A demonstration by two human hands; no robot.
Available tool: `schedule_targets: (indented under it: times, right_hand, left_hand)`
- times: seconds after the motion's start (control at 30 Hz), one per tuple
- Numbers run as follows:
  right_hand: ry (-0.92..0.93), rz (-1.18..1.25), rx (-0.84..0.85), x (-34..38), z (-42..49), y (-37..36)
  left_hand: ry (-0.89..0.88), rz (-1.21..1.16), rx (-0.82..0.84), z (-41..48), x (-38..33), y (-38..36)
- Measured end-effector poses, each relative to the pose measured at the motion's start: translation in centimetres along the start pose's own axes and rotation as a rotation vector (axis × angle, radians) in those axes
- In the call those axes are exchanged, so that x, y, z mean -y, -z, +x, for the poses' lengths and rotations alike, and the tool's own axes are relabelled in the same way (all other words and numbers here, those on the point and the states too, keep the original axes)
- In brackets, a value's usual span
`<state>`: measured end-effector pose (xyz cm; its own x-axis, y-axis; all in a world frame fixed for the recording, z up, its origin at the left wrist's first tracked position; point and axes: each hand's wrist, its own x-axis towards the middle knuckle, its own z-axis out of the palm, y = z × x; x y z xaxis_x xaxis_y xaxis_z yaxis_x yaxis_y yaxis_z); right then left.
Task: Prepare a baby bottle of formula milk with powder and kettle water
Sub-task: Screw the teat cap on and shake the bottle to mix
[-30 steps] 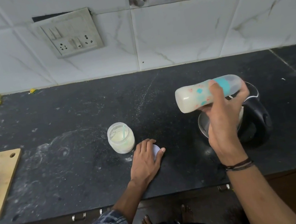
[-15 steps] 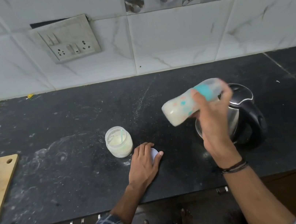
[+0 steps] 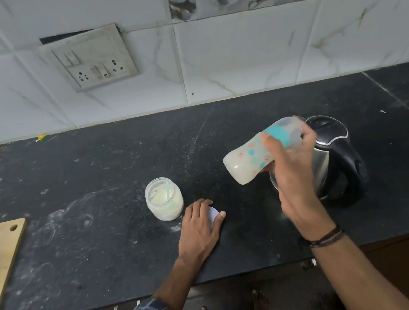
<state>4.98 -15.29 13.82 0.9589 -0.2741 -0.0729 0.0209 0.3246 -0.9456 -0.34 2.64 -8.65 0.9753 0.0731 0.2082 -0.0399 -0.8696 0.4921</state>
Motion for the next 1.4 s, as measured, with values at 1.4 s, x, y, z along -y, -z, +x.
schedule_targets:
  times: [1.4]
  right_hand:
    - [0.018, -0.093, 0.078, 1.1, 1.0, 0.3]
  left_hand:
    - [-0.006, 0.022, -0.004, 0.0, 0.0, 0.0]
